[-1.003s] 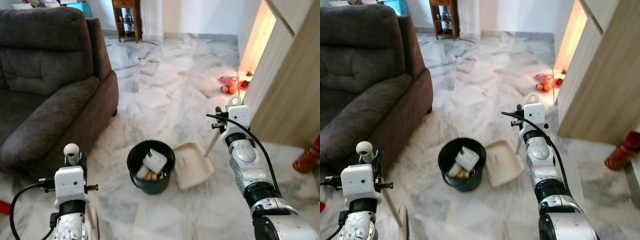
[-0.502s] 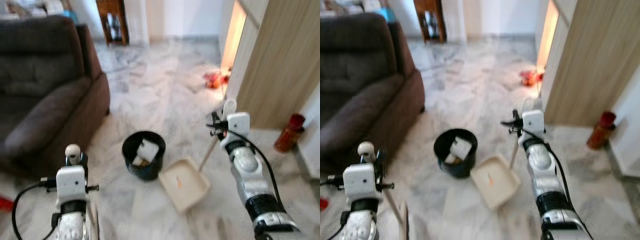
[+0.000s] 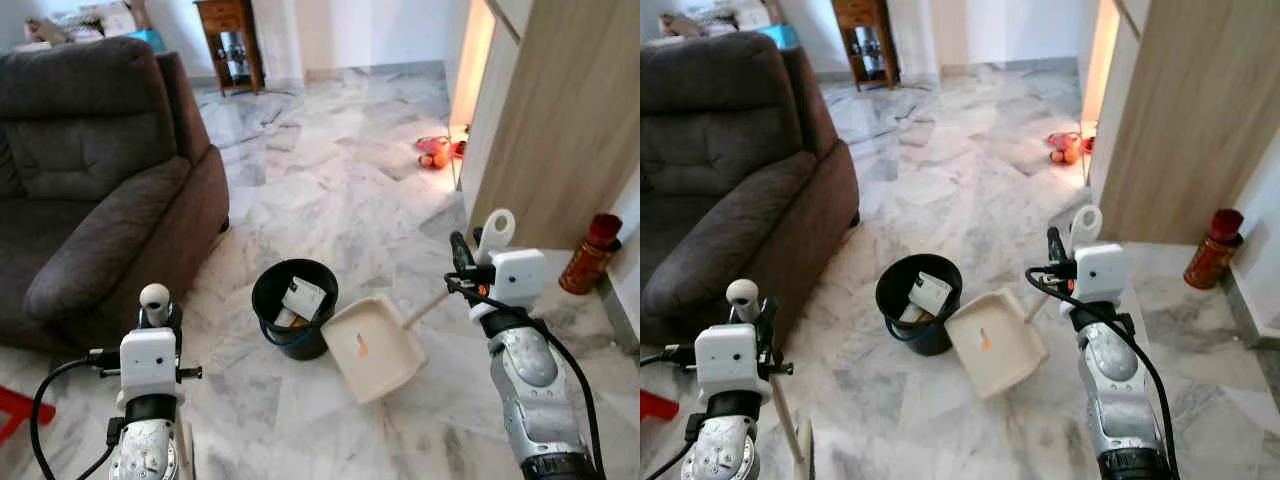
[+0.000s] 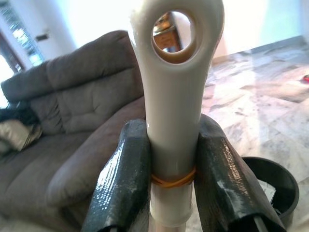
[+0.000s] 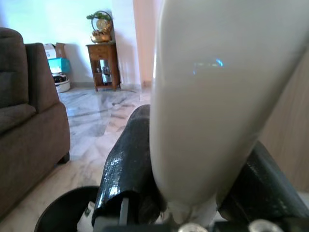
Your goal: Sweep floor
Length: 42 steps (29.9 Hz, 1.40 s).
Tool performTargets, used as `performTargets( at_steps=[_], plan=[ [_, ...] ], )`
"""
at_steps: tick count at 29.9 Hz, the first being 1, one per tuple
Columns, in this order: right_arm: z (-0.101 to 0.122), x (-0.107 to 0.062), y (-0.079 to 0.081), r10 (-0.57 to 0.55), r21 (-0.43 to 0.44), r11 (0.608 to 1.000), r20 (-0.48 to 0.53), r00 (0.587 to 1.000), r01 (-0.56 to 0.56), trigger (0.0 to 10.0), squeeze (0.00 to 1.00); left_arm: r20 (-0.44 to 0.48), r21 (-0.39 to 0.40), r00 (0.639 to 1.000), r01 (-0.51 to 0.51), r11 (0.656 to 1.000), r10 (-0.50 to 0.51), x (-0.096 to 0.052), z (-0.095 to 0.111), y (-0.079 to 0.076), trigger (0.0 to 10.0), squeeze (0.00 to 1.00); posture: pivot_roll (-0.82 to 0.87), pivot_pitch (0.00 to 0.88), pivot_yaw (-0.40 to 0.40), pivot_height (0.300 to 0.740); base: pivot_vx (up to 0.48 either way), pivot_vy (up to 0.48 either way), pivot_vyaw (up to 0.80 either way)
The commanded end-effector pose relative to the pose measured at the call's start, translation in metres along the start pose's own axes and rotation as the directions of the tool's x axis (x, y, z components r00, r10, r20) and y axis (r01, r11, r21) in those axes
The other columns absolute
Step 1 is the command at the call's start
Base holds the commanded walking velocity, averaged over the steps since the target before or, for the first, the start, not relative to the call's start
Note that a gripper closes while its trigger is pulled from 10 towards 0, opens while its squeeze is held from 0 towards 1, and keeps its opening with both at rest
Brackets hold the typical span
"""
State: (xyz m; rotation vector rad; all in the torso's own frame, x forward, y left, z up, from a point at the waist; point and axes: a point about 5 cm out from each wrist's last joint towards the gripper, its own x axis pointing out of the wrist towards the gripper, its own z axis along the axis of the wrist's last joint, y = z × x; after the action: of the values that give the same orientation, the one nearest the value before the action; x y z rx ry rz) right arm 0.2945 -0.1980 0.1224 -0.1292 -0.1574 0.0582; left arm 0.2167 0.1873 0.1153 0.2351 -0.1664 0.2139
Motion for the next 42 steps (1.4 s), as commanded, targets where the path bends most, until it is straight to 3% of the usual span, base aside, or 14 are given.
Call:
performTargets(
  at_steps=[1,10,11,18,22,29,42],
  plan=[
    [0.013,0.002,0.003,-0.001,0.006,1.0,0.062,0.998,0.0,10.0,0.0,0.036,0.014,0.999,0.004,1.0,-0.004,0.003,0.005,0.004,10.0,0.0,-0.24,0.014,0.188,0.74,0.0,0.0,0.0],
    [0.002,-0.014,-0.006,-0.055,0.001,0.998,0.005,0.998,0.055,10.0,0.0,0.04,0.0,0.998,0.038,0.999,-0.038,0.006,0.005,-0.003,10.0,0.0,-0.3,0.013,0.225,0.74,0.0,0.0,0.0],
    [0.004,-0.022,-0.007,-0.062,0.008,0.998,0.014,0.998,0.062,10.0,0.0,0.041,-0.002,0.998,0.056,0.998,-0.055,0.006,0.005,-0.005,10.0,0.0,-0.32,0.014,0.235,0.74,0.0,0.0,0.0],
    [0.014,-0.039,-0.002,-0.059,0.025,0.998,0.028,0.998,0.058,10.0,0.0,0.045,0.003,0.996,0.071,0.997,-0.071,0.008,0.005,-0.003,10.0,0.0,-0.34,0.011,0.242,0.74,0.0,0.0,0.0],
    [0.014,-0.041,0.0,-0.048,0.02,0.999,0.022,0.999,0.047,10.0,0.0,0.051,0.002,0.996,0.075,0.997,-0.075,0.01,0.006,-0.005,10.0,0.0,-0.35,0.008,0.235,0.74,0.0,0.0,0.0],
    [0.019,-0.023,0.002,0.006,0.024,1.0,0.026,1.0,-0.007,10.0,0.0,0.072,-0.014,0.996,0.051,0.999,-0.05,0.013,0.011,-0.011,10.0,0.0,-0.32,0.0,0.163,0.74,0.0,0.0,0.0],
    [0.025,0.015,0.022,0.124,0.05,0.991,0.052,0.991,-0.126,10.0,0.0,0.11,0.006,0.993,-0.054,0.999,0.053,0.013,0.016,-0.004,10.0,0.0,-0.24,0.0,0.067,0.74,0.0,0.0,0.0]
  ],
)
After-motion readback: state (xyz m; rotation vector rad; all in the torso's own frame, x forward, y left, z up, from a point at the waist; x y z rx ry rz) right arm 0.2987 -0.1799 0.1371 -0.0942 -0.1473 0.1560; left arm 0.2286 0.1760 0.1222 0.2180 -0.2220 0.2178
